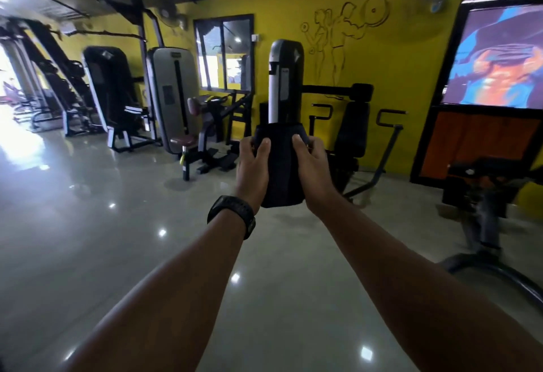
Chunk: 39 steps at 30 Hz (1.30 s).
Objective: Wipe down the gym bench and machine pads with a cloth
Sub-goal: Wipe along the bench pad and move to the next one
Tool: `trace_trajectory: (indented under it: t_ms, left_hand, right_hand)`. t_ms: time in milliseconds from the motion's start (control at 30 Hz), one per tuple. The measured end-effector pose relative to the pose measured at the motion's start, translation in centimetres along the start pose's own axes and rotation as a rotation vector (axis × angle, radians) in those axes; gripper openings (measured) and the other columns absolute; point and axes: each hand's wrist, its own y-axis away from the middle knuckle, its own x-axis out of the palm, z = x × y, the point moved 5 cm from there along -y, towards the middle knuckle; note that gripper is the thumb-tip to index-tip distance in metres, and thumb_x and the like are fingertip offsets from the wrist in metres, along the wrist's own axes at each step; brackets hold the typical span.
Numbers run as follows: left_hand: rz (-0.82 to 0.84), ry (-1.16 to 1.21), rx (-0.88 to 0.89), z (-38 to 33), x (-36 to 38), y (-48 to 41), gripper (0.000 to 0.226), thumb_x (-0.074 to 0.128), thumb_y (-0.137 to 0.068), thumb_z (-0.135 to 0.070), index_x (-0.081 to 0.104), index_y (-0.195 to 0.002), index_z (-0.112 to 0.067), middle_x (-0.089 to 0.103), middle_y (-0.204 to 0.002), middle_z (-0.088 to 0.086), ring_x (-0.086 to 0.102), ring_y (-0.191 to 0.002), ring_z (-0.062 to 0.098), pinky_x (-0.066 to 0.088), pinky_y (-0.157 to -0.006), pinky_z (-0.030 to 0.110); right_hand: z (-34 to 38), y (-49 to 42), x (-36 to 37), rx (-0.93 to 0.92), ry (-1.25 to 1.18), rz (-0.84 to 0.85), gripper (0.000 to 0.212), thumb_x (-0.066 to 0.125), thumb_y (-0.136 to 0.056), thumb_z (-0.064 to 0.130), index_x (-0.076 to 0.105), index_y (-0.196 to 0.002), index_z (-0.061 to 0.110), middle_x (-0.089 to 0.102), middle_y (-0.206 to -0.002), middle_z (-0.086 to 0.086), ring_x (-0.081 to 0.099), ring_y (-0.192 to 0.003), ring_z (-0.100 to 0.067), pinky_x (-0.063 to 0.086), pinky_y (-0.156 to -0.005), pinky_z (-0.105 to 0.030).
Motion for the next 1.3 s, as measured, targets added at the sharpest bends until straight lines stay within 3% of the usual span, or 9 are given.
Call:
trace_trajectory:
  t_ms: [233, 367, 467, 600, 733, 833, 1033, 1200, 1300]
  left_hand:
    - [-0.074, 0.002, -0.14, 6.9, -0.7, -19.2, 0.023, 0.054, -0.104, -0.039, 0.057, -0.118, -0.021, 0.067, -0.106, -0.004, 0.068, -0.082, 0.003, 0.053, -0.057, 0.018]
    - [-0.106, -0.017, -0.156, 11.2, -2.8, -29.3, 0.028, 0.053, -0.104, -0.043, 0.062, -0.124, -0.025, 0.072, -0.118, -0.001, 0.07, -0.106, 0.016, 0.059, -0.084, 0.034]
    - [-0.206, -0.046, -0.118, 14.9, -5.0, -36.3, 0.024, 0.05, -0.105, -0.04, 0.062, -0.116, -0.022, 0.071, -0.114, 0.001, 0.069, -0.102, 0.016, 0.058, -0.084, 0.034]
    - [-0.326, -0.104, -0.065, 20.7, -9.5, -47.0, 0.024, 0.054, -0.099, -0.044, 0.064, -0.111, -0.025, 0.068, -0.116, 0.006, 0.067, -0.108, 0.023, 0.055, -0.096, 0.051]
    - [-0.347, -0.121, -0.03, 24.0, -13.9, -57.8, 0.032, 0.053, -0.103, -0.035, 0.059, -0.131, -0.02, 0.07, -0.117, 0.003, 0.068, -0.109, 0.02, 0.056, -0.097, 0.049]
    - [-0.353, -0.138, -0.019, 25.6, -16.4, -65.8, 0.029, 0.052, -0.103, -0.035, 0.059, -0.128, -0.021, 0.07, -0.116, 0.002, 0.068, -0.108, 0.019, 0.056, -0.096, 0.047]
    - [-0.346, -0.148, -0.021, 31.3, -20.5, -82.0, 0.021, 0.052, -0.104, -0.033, 0.058, -0.122, -0.025, 0.068, -0.118, 0.006, 0.068, -0.106, 0.021, 0.059, -0.087, 0.04]
    - [-0.327, -0.105, -0.097, 37.6, -23.8, -95.3, 0.025, 0.055, -0.101, -0.04, 0.058, -0.122, -0.028, 0.071, -0.117, 0.004, 0.07, -0.106, 0.021, 0.06, -0.086, 0.04]
    - [-0.34, -0.094, -0.132, 39.8, -25.4, -103.1, 0.015, 0.052, -0.104, -0.036, 0.055, -0.118, -0.031, 0.069, -0.116, 0.002, 0.068, -0.107, 0.021, 0.057, -0.082, 0.035]
  right_hand:
    - [-7.7, -20.6, 6.9, -0.033, -0.004, 0.126, 0.027, 0.052, -0.105, 0.036, 0.051, -0.126, 0.018, 0.065, -0.111, 0.0, 0.067, -0.097, -0.013, 0.057, -0.073, -0.029]
    - [-12.5, -30.3, 12.8, 0.027, -0.037, 0.209, 0.024, 0.049, -0.107, 0.033, 0.051, -0.123, 0.017, 0.065, -0.113, -0.003, 0.068, -0.1, -0.018, 0.059, -0.077, -0.033]
    - [-16.6, -36.4, 17.3, 0.031, -0.03, 0.267, 0.025, 0.047, -0.107, 0.034, 0.05, -0.125, 0.016, 0.064, -0.116, -0.004, 0.067, -0.103, -0.018, 0.059, -0.082, -0.036]
    - [-22.9, -45.7, 24.9, 0.032, -0.043, 0.343, 0.027, 0.046, -0.107, 0.035, 0.049, -0.126, 0.016, 0.064, -0.114, -0.004, 0.066, -0.101, -0.019, 0.057, -0.079, -0.035]
    - [-27.1, -54.4, 32.5, 0.061, -0.049, 0.392, 0.022, 0.044, -0.108, 0.034, 0.047, -0.124, 0.018, 0.063, -0.11, -0.001, 0.065, -0.094, -0.012, 0.051, -0.069, -0.024]
    - [-28.8, -60.9, 37.6, 0.056, -0.061, 0.415, 0.027, 0.043, -0.109, 0.033, 0.044, -0.131, 0.018, 0.061, -0.112, 0.0, 0.063, -0.095, -0.009, 0.049, -0.066, -0.02]
    - [-35.8, -75.1, 47.1, 0.064, -0.084, 0.444, 0.031, 0.043, -0.108, 0.034, 0.041, -0.135, 0.02, 0.063, -0.117, -0.005, 0.066, -0.103, -0.02, 0.057, -0.076, -0.033]
    - [-42.9, -87.0, 54.4, -0.02, -0.102, 0.406, 0.019, 0.046, -0.107, 0.03, 0.047, -0.124, 0.023, 0.062, -0.11, 0.001, 0.065, -0.098, -0.014, 0.055, -0.073, -0.025]
    - [-46.1, -94.4, 59.7, -0.029, -0.095, 0.42, 0.019, 0.048, -0.104, 0.041, 0.049, -0.12, 0.031, 0.061, -0.119, -0.007, 0.065, -0.105, -0.019, 0.059, -0.086, -0.04]
